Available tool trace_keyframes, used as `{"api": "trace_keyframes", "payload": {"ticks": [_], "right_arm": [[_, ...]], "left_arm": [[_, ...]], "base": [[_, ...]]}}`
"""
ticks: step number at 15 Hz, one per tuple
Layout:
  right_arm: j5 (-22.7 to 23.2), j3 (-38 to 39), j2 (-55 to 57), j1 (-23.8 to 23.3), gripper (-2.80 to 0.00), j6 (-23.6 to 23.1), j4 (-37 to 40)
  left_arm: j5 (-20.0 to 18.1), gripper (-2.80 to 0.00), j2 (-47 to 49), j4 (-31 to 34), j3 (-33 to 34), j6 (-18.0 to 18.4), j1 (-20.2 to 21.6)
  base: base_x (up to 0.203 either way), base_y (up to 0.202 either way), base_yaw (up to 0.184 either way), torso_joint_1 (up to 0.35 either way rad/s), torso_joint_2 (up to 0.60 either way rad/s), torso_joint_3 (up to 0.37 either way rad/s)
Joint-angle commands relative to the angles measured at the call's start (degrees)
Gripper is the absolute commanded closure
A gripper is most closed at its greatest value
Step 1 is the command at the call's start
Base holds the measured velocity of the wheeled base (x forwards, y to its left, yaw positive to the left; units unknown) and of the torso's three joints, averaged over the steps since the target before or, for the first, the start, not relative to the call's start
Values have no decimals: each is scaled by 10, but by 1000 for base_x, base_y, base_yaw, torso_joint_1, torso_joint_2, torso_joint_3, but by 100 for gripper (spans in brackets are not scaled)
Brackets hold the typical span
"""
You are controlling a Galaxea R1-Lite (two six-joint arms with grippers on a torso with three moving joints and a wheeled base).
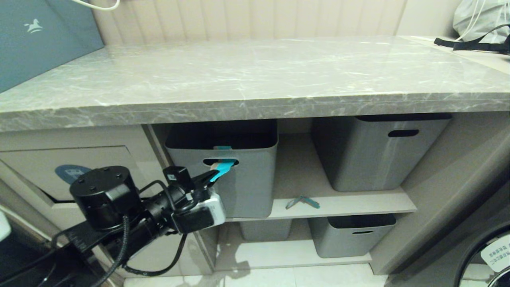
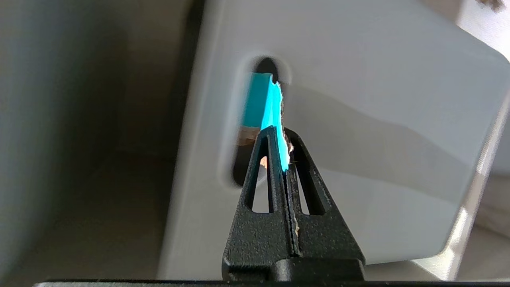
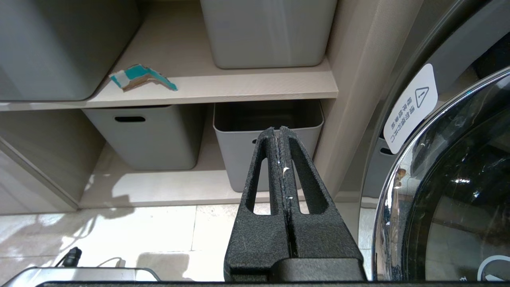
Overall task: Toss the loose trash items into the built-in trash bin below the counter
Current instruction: Pick up the garbage
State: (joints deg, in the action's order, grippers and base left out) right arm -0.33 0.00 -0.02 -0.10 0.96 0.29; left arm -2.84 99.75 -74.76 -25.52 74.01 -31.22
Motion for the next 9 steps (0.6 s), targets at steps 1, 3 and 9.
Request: {"api": "trace_keyframes", "payload": {"ticks": [1, 3, 9], "right_arm": [[0, 0, 0, 0, 0, 0, 1], [0, 0, 0, 0, 0, 0, 0], [0, 0, 0, 0, 0, 0, 0]], "left_arm": [[0, 0, -45, 4, 7, 1, 0], [-1, 0, -70, 28, 26, -12, 0], [-5, 0, -195, 226, 33, -138, -4]], "base": [[0, 0, 0, 0, 0, 0], [0, 0, 0, 0, 0, 0], [0, 0, 0, 0, 0, 0]]}}
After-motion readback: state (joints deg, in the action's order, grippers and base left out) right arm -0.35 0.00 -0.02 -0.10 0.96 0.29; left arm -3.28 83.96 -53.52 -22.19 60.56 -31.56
